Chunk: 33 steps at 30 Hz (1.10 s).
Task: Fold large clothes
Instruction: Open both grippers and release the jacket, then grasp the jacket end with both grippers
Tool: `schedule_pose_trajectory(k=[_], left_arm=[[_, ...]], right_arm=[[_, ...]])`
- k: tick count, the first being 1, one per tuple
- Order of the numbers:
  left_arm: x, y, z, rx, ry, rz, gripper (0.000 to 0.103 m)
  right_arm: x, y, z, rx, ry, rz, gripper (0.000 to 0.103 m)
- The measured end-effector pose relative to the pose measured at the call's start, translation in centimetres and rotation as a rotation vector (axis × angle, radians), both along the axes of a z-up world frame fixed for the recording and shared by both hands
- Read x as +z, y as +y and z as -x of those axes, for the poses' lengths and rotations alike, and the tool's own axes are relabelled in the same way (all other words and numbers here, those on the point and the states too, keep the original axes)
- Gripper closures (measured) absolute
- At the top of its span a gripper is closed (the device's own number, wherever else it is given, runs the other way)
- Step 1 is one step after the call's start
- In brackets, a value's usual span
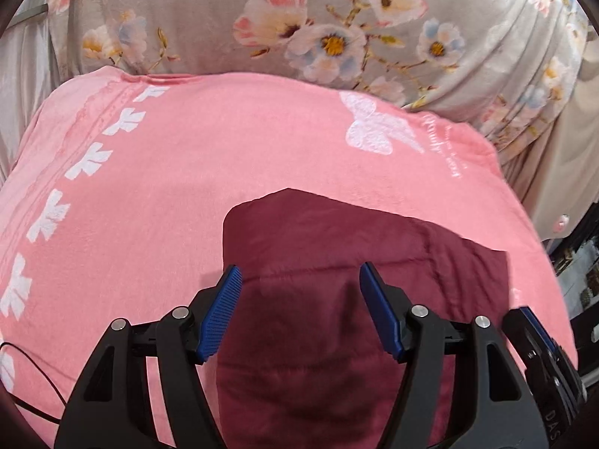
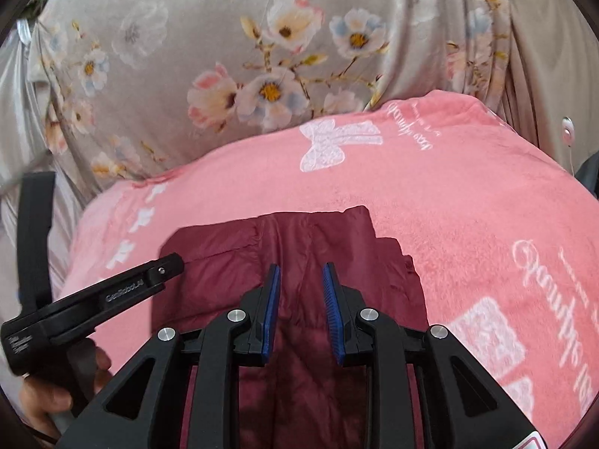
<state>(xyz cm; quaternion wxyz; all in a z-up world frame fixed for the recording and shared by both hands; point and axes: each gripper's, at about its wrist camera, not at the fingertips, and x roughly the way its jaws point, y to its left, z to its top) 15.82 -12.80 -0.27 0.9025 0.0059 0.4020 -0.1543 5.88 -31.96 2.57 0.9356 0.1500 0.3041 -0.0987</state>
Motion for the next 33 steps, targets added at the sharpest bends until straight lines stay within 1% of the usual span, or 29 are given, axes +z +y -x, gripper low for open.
schedule_pose_trajectory(k=[1, 2, 3, 5, 7, 9, 13, 16, 21, 28, 33], left_arm=[[-0.6, -0.2, -0.6, 0.003, 0.015, -0.002, 0.040], [-1.0, -0.3, -0.9, 0.007, 0.026, -0.001, 0.040], [-1.5, -0.5, -1.2, 0.010, 0.036, 0.001, 0.040], [-2.2, -1.1, -1.5, 0.007, 0.044, 0.000, 0.040], [-2.8, -1.7, -1.5, -0.009, 0.052, 0.004, 0.040], [-3.3, -2.5, -1.5, -0.020, 0.056, -0.002, 0.039], [-4.2, -3.9, -1.1, -0.033, 0.041, -0.040, 0.036], [-4.9, -4.5, -0.8, -0.017, 0.026, -0.083, 0.034], [-5.8, -5.0, -1.0, -0.008, 0.013, -0.113, 0.030], [-6.7, -5.5, -0.9, 0.000, -0.009, -0.148, 0.026], [-7.0, -5.7, -0.9, 0.005, -0.021, -0.157, 0.024]], right_arm=[[-0.4, 0.0, -0.5, -0.007, 0.013, 0.017, 0.080], [-1.3, -0.4, -1.6, -0.024, 0.046, 0.047, 0.080], [-2.0, -0.7, -2.0, -0.038, 0.068, 0.064, 0.086], [-3.8, -1.9, -2.5, -0.067, 0.106, 0.091, 0.088], [-4.8, -2.8, -2.1, -0.096, 0.121, 0.104, 0.088], [-5.6, -3.8, -1.6, -0.112, 0.130, 0.094, 0.088], [-6.9, -4.1, -1.1, -0.118, 0.143, 0.104, 0.088], [-7.4, -4.2, -1.3, -0.117, 0.145, 0.105, 0.087], [-8.1, -4.1, -1.6, -0.115, 0.156, 0.105, 0.086], [-8.5, -3.9, -1.7, -0.114, 0.159, 0.107, 0.085], [-8.6, -3.9, -1.7, -0.113, 0.160, 0.105, 0.085]])
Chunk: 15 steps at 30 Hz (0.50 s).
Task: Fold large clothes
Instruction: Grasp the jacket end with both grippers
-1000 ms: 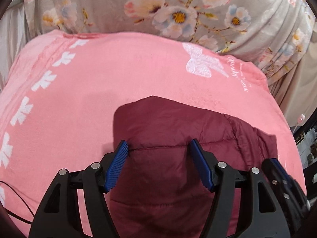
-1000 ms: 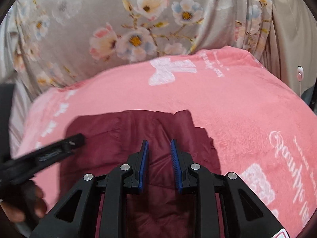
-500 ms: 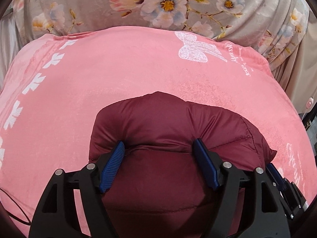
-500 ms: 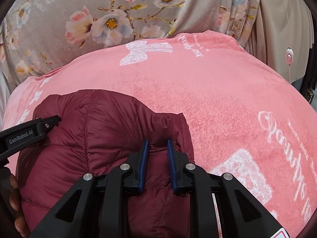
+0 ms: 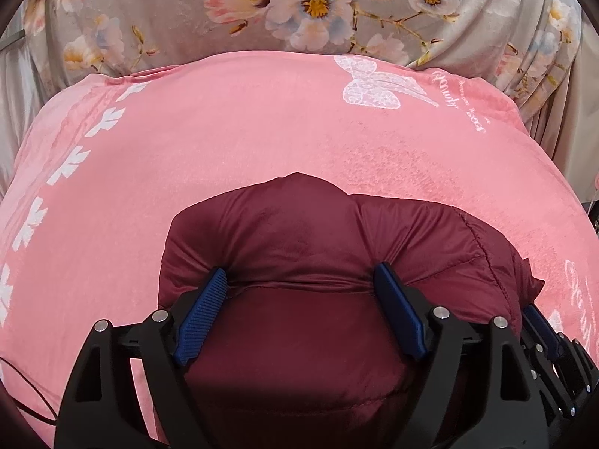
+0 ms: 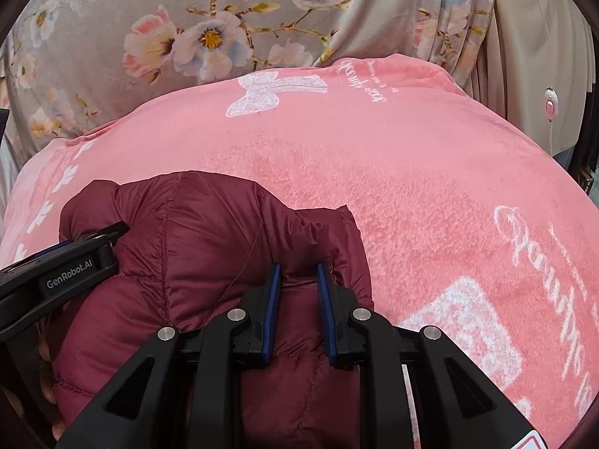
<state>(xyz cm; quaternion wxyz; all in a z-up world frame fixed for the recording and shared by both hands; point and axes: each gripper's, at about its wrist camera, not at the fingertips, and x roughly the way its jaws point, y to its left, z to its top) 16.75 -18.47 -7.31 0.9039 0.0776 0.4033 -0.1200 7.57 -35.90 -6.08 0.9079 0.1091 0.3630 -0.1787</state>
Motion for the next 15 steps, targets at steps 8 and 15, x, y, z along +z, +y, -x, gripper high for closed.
schedule_pose_trajectory(k=[8, 15], left_arm=[[-0.4, -0.2, 0.0, 0.011, -0.016, -0.015, 0.022], [1.3, 2.1, 0.9, -0.004, 0.040, 0.067, 0.022]], right_arm=[[-0.1, -0.3, 0.0, 0.004, -0.004, -0.003, 0.085], [2.3, -1.5, 3.4, 0.021, -0.055, -0.083, 0.063]])
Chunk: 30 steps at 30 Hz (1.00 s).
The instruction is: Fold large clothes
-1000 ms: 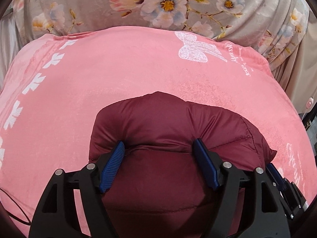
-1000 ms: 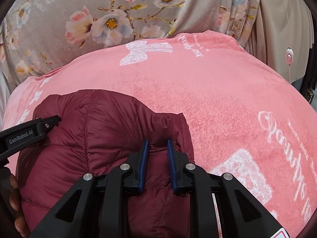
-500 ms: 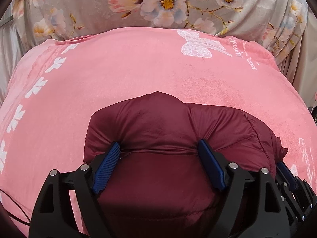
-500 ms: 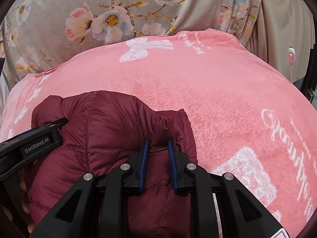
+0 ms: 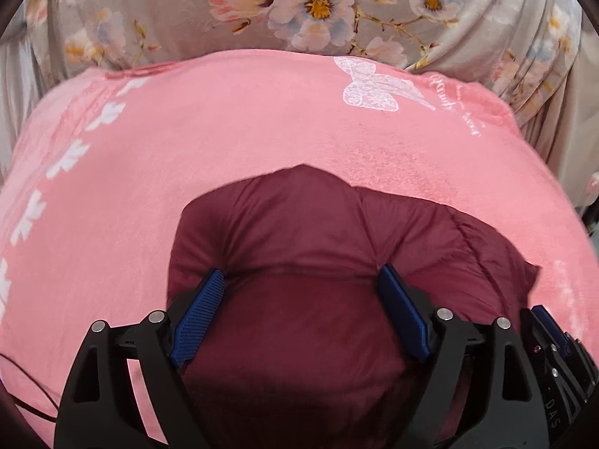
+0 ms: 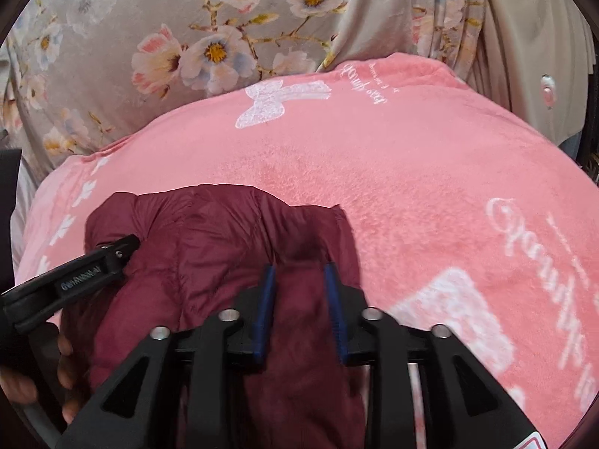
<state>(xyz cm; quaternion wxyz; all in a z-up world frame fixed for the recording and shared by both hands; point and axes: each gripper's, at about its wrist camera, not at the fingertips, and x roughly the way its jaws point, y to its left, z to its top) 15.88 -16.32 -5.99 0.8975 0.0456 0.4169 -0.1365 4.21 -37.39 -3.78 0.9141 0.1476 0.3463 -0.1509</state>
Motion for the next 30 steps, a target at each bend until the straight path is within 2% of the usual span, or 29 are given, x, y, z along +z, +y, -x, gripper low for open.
schedule_pose_trajectory(k=[1, 3, 7, 9, 10, 11, 16, 19, 23, 26, 28, 30], left_arm=[[0.8, 1.4, 0.7, 0.005, 0.025, 0.046, 0.022], [1.8, 2.9, 2.0, -0.009, 0.049, 0.082, 0.022], [2.0, 5.2, 5.3, -0.031, 0.094, 0.071, 0.022], [1.5, 5.3, 6.6, -0.045, 0.111, 0.047, 0.022], [1.0, 5.3, 7.4, -0.056, 0.124, 0.033, 0.022], [0.6, 5.3, 8.0, -0.061, 0.136, 0.030, 0.022], [-0.1, 5.6, 9.7, -0.064, 0.163, 0.035, 0.022], [-0.3, 5.4, 9.8, -0.076, 0.167, 0.034, 0.021], [-0.6, 5.2, 10.1, -0.078, 0.157, 0.022, 0.019], [-0.7, 5.3, 10.1, -0.072, 0.156, 0.023, 0.019], [-0.7, 5.3, 10.1, -0.067, 0.158, 0.025, 0.019], [-0.8, 5.2, 10.0, -0.064, 0.158, 0.025, 0.019]], right_arm=[[0.8, 0.0, 1.3, 0.006, -0.006, 0.001, 0.063], [1.7, 0.4, 3.1, 0.035, 0.016, -0.005, 0.063], [1.5, 0.9, 6.8, 0.072, 0.084, -0.065, 0.063], [0.8, 1.5, 7.8, 0.083, 0.106, -0.087, 0.076], [0.5, 1.8, 8.2, 0.086, 0.115, -0.082, 0.088], [0.1, 2.0, 8.5, 0.094, 0.121, -0.082, 0.092], [0.3, 2.3, 10.3, 0.075, 0.097, -0.080, 0.097], [-1.5, 2.3, 10.2, 0.072, 0.151, -0.067, 0.097], [-2.5, 1.9, 10.4, 0.051, 0.147, -0.091, 0.097], [-2.0, 2.3, 10.4, 0.043, 0.145, -0.066, 0.091], [-1.7, 2.3, 10.3, 0.033, 0.151, -0.060, 0.083], [-1.8, 2.1, 9.9, 0.012, 0.160, -0.050, 0.064]])
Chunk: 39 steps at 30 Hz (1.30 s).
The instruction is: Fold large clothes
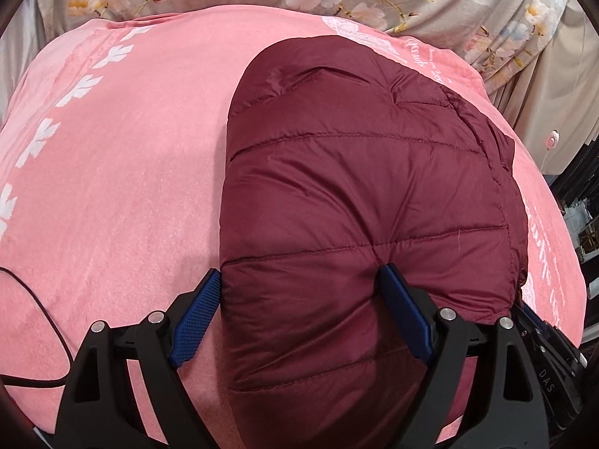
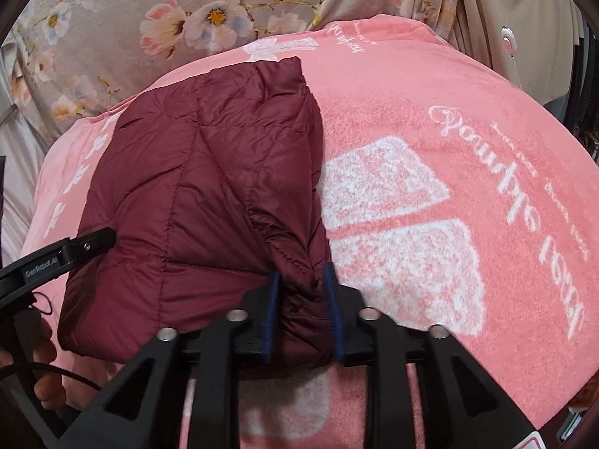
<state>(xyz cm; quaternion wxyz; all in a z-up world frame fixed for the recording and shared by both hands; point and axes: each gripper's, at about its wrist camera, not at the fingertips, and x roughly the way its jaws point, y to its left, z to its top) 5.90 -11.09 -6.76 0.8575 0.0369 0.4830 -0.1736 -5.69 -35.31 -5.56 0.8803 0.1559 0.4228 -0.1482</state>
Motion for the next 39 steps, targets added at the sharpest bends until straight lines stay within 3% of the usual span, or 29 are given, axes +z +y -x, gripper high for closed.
schedule_pose_trajectory(k=[2, 6, 13, 20, 25, 29, 35, 39], left_arm=[[0.0, -0.2, -0.1, 0.002, 0.001, 0.000, 0.016], [-0.4, 0.8, -1.3, 0.014, 0.038, 0.035, 0.005], [-2.2, 1.5, -3.7, -0.009, 0.177, 0.183, 0.005], [-2.4, 0.5, -3.5, -0.049, 0.168, 0.187, 0.005], [-1.2, -0.2, -2.4, -0.072, 0.140, 0.174, 0.019], [-0.1, -0.9, -1.8, -0.093, 0.099, 0.148, 0.036], [2.4, -1.1, -0.4, -0.138, 0.030, 0.138, 0.062], [3.5, -1.1, 0.4, -0.168, 0.028, 0.162, 0.064]], right_arm=[[-0.4, -0.3, -0.3, -0.014, 0.009, 0.000, 0.056], [-0.9, -1.1, -0.6, -0.018, 0.007, -0.059, 0.052], [-1.8, -1.5, -1.5, 0.000, 0.006, -0.118, 0.048], [-2.3, -1.4, -2.2, 0.004, -0.016, -0.139, 0.046], [-2.3, -1.2, -2.6, 0.032, -0.033, -0.165, 0.067], [-1.6, -0.2, -2.6, 0.048, -0.051, -0.111, 0.084], [-0.1, 0.4, -2.0, 0.053, -0.086, -0.077, 0.088], [1.1, 0.1, -1.1, 0.049, -0.109, -0.069, 0.089]])
